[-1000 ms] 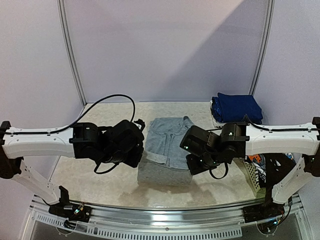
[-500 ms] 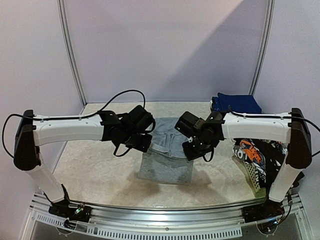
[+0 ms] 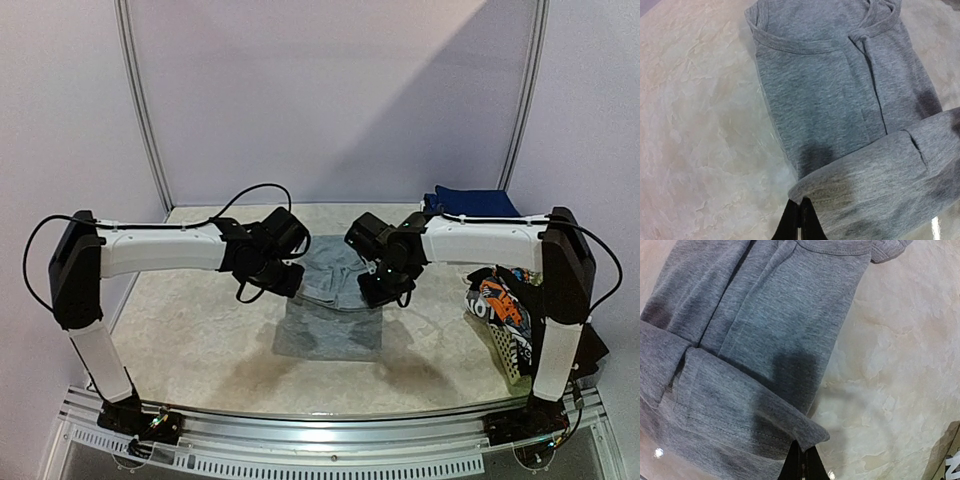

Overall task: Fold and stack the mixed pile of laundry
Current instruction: Fold the rectangle-folded tank top at the center of the board.

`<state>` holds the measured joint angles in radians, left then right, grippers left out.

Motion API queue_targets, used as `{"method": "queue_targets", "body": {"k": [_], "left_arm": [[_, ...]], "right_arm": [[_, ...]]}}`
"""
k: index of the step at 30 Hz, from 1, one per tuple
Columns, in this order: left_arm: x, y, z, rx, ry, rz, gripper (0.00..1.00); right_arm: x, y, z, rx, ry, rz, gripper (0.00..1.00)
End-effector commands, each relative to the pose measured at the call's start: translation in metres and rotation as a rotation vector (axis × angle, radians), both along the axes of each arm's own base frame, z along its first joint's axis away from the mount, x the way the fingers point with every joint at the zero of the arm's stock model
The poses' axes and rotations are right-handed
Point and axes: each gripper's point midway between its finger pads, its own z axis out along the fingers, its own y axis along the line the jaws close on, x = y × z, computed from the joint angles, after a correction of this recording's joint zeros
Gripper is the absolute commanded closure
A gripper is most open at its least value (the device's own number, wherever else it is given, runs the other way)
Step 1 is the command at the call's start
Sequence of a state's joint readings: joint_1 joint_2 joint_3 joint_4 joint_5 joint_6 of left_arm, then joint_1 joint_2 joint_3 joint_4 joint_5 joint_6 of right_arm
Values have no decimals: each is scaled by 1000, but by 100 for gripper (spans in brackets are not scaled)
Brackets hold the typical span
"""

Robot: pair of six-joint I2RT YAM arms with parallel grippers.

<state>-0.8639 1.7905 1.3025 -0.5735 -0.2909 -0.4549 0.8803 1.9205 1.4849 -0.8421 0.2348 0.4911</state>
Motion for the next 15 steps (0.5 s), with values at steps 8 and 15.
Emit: {"method": "queue_targets", "body": {"k": [8,15], "left_arm": [[24,-9,-19,-37,24,-6,100],[35,-10,-36,-45,46,15,99]], "right_arm": [[21,1,-23,-6,37,-3,100],[37,-1,-33,3,48,-32,87]]}}
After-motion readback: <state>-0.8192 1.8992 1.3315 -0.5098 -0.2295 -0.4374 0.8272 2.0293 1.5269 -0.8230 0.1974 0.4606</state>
